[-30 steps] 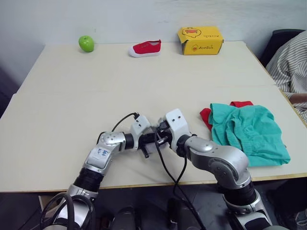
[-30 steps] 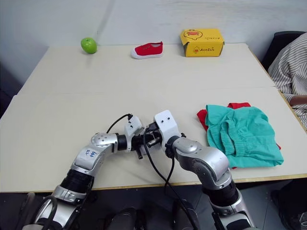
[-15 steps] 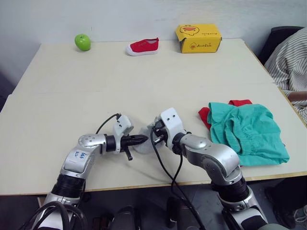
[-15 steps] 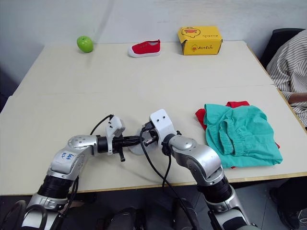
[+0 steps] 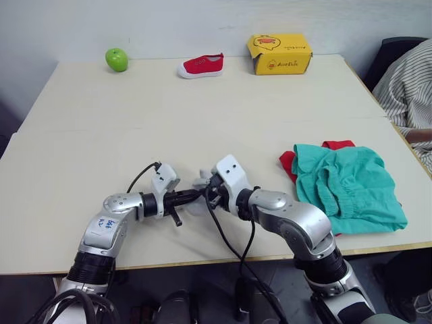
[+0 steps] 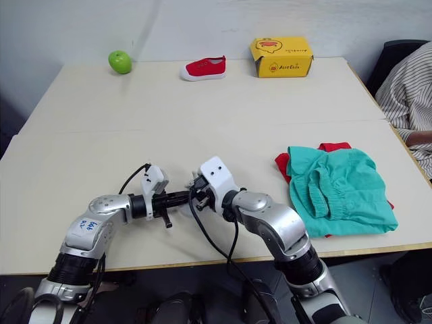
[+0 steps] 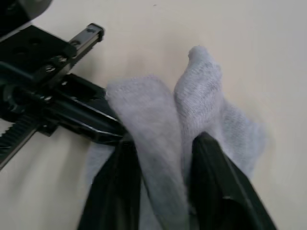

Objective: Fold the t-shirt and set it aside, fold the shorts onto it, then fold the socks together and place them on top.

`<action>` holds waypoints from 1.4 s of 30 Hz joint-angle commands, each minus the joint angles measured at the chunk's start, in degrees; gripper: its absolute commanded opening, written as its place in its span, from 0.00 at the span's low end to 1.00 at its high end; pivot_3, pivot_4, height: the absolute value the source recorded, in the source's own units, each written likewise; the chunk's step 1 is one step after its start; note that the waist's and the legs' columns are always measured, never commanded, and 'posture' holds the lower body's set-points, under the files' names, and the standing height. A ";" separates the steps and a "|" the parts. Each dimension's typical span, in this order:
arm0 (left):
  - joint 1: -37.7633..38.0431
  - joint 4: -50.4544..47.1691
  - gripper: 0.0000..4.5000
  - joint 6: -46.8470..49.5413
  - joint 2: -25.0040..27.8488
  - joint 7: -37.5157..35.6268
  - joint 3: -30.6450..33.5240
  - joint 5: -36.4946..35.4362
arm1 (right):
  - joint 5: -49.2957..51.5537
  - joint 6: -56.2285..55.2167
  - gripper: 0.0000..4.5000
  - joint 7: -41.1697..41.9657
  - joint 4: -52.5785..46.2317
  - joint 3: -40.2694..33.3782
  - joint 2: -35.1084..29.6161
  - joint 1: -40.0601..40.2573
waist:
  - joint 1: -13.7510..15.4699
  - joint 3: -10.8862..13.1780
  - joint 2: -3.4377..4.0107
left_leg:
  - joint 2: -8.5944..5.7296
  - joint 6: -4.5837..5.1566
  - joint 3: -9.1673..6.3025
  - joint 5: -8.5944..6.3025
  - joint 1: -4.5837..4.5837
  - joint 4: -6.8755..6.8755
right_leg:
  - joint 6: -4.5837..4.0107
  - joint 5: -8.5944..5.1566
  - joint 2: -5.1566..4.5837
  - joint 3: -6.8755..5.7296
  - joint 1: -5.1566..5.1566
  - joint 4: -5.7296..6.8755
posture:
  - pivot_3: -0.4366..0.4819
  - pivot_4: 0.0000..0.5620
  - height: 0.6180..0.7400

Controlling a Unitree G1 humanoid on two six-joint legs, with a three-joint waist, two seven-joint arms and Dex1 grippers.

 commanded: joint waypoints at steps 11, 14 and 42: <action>2.00 2.43 0.00 1.40 1.87 -0.73 4.37 -2.85 | 10.83 -10.83 0.99 31.32 -3.37 -3.89 -14.79 1.35 | 0.14 0.01 -0.01 | -0.01 0.06 0.03 -0.03 0.05 0.02 | 0.00 0.00 -0.03 -0.08 0.01 -0.05 | 0.48 0.27 1.00; 2.84 1.33 0.00 1.95 4.51 -4.08 6.55 -5.51 | 12.81 -13.35 0.99 34.71 -1.39 -6.77 -15.77 2.45 | -0.17 0.02 -0.03 | 0.08 -0.01 0.05 -0.05 0.09 0.01 | -0.03 -0.02 0.00 -0.10 0.00 -0.03 | 0.48 0.27 1.00; -11.01 5.72 0.00 -3.93 0.70 -10.49 -3.79 -3.97 | -9.90 -47.67 0.01 34.52 21.95 -0.53 -3.48 3.30 | -0.31 0.38 -0.12 | -0.20 -0.16 0.19 0.00 0.01 0.07 | 0.02 0.01 0.40 0.06 -0.08 0.21 | 0.48 0.27 1.00</action>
